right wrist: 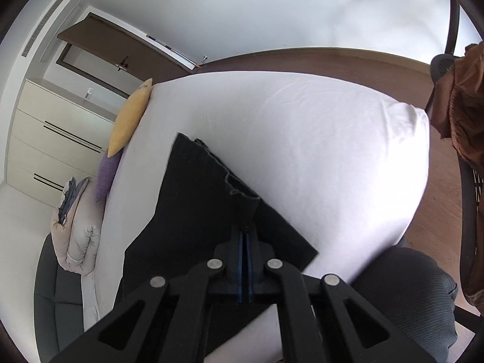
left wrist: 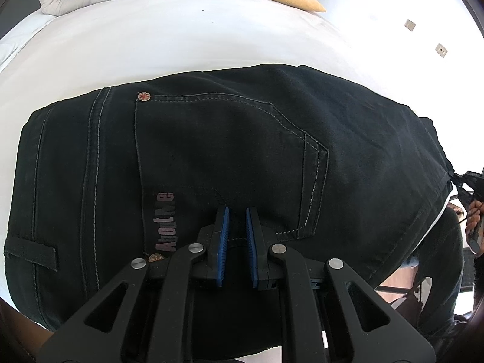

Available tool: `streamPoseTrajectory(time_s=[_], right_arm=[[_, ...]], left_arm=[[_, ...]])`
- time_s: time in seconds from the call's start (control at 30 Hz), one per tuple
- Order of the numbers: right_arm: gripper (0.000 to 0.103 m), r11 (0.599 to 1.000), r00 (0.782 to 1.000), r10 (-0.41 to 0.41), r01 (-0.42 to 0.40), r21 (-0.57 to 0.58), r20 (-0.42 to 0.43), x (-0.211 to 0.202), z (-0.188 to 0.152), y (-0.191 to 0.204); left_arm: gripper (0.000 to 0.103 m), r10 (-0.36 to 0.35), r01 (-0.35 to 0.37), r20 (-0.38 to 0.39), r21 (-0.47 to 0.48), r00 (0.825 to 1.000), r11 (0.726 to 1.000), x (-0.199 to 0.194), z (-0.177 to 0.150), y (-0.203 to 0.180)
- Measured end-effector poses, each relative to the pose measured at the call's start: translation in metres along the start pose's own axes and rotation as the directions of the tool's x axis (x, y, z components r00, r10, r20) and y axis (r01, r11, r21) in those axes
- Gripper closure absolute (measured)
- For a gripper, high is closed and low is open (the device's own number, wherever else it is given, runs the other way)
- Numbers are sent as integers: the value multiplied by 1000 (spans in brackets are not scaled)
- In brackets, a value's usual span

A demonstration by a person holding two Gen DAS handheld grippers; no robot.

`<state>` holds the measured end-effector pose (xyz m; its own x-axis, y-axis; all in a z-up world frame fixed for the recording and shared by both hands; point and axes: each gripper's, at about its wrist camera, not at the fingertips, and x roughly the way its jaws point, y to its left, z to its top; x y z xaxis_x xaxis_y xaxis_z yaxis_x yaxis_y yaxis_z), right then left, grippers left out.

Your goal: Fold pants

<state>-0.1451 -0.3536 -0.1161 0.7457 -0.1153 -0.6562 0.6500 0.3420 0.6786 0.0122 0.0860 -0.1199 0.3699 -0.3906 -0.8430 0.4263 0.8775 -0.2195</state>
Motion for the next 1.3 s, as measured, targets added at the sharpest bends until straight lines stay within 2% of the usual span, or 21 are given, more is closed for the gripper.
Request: streamPoseTrajectory(time_s=[0.3, 0.53, 0.7, 0.73, 0.8, 0.83, 0.87, 0.93, 1.0, 1.03, 1.1, 1.17, 1.27, 1.3], right_arm=[[101, 999, 1000, -27, 27, -35, 3, -20, -7, -8], [101, 999, 1000, -29, 29, -29, -7, -16, -7, -16], [101, 1000, 999, 2, -3, -19, -34, -14, -5, -23], [99, 1000, 999, 3, -4, -18, -41, -16, -5, -23], [75, 996, 995, -86, 85, -20, -43, -24, -2, -26], [44, 994, 994, -111, 111, -2, -25, -33, -1, -30], [34, 995, 995, -98, 98, 8, -1, -41, -2, -32], [35, 996, 998, -65, 65, -57, -5, -51, -5, -20], [37, 992, 996, 36, -45, -114, -80, -48, -15, 3], [42, 984, 984, 102, -121, -129, -143, -42, -24, 18], [48, 956, 936, 206, -254, -145, -286, -24, -47, 48], [56, 917, 859, 278, -371, -148, -431, -1, -82, 83], [57, 893, 765, 301, -435, -113, -569, 30, -125, 110], [57, 897, 748, 298, -432, -94, -593, 38, -132, 111]], left_arm=[[92, 19, -19, -12, 24, 1000, 1000, 1, 3, -9], [92, 11, -9, -32, 69, 999, 998, -1, 3, -11], [92, -7, 9, -24, 68, 1000, 998, -4, 2, -6], [92, -5, 7, -19, 70, 1000, 998, -5, 1, -6], [92, -10, 11, -8, 67, 1000, 998, -6, -1, -4], [92, -16, 16, -3, 62, 1000, 998, -6, -2, -3], [92, -22, 22, 1, 55, 1000, 998, -6, -2, -2], [92, -32, 32, 9, 42, 999, 999, -5, -3, 1], [92, -36, 35, 14, 36, 999, 999, -5, -3, 2], [92, -35, 35, 15, 36, 999, 999, -5, -2, 2], [92, -35, 34, 17, 39, 999, 999, -4, -3, 3], [92, -38, 37, 19, 34, 999, 999, -4, -3, 4], [92, -42, 42, 23, 28, 999, 999, -4, -4, 6], [92, -44, 43, 24, 26, 999, 999, -4, -5, 7]])
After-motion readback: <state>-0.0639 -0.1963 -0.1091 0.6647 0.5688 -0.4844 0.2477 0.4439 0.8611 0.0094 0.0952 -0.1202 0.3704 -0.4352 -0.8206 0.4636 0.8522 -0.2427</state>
